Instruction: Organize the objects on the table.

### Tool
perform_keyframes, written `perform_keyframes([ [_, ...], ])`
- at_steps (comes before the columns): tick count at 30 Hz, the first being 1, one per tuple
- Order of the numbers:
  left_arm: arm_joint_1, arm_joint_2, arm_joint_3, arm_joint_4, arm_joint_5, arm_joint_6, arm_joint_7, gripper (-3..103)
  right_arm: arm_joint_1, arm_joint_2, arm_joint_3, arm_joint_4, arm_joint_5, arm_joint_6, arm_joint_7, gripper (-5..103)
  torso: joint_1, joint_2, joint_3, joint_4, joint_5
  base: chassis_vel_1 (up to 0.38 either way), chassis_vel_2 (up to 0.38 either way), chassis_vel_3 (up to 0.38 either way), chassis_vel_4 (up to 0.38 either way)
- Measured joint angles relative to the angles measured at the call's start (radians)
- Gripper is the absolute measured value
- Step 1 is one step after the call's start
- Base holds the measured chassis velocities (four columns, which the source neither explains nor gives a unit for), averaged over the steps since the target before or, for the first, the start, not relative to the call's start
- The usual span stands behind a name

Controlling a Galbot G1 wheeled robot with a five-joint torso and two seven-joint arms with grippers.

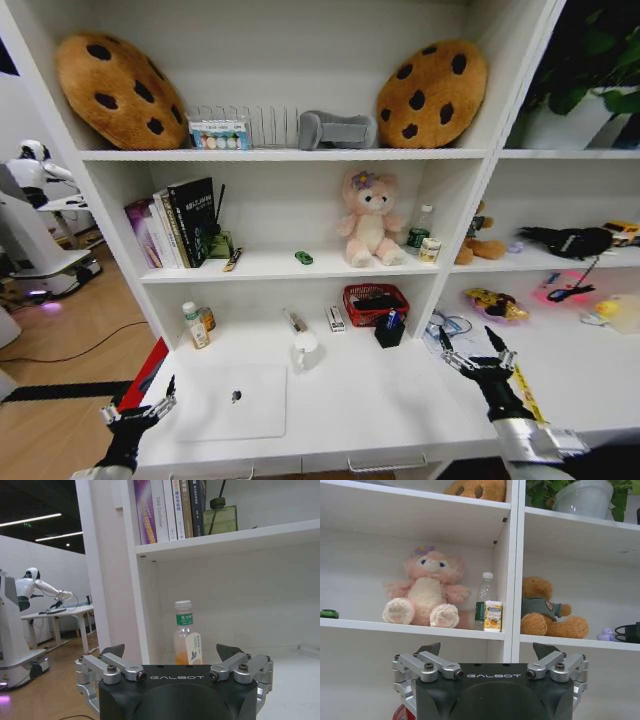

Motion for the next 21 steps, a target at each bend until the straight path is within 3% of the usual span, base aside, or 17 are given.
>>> perform_keyframes([
  [10, 0.000, 0.000, 0.000, 0.000, 0.000, 0.000, 0.000, 100, 0.000, 0.000, 0.000, 0.000, 0.000, 0.000, 0.000, 100, 0.000, 0.000, 0.000, 0.0000, 0.0006, 0.212, -0.221, -0.216, 0.227],
  [12, 0.000, 0.000, 0.000, 0.000, 0.000, 0.000, 0.000, 100, 0.000, 0.000, 0.000, 0.000, 0.000, 0.000, 0.000, 100, 0.000, 0.000, 0.000, 0.0002, -0.0009, 0.269, -0.265, -0.216, 0.303],
  [15, 0.000, 0.000, 0.000, 0.000, 0.000, 0.000, 0.000, 100, 0.000, 0.000, 0.000, 0.000, 0.000, 0.000, 0.000, 100, 0.000, 0.000, 0.000, -0.0005, 0.0003, 0.302, -0.287, -0.305, 0.298],
  [18, 0.000, 0.000, 0.000, 0.000, 0.000, 0.000, 0.000, 100, 0.000, 0.000, 0.000, 0.000, 0.000, 0.000, 0.000, 100, 0.000, 0.000, 0.000, -0.0001, -0.0012, 0.299, -0.345, -0.301, 0.323],
  [21, 0.000, 0.000, 0.000, 0.000, 0.000, 0.000, 0.000, 100, 0.000, 0.000, 0.000, 0.000, 0.000, 0.000, 0.000, 100, 0.000, 0.000, 0.000, -0.0005, 0.0005, 0.341, -0.316, -0.328, 0.308],
])
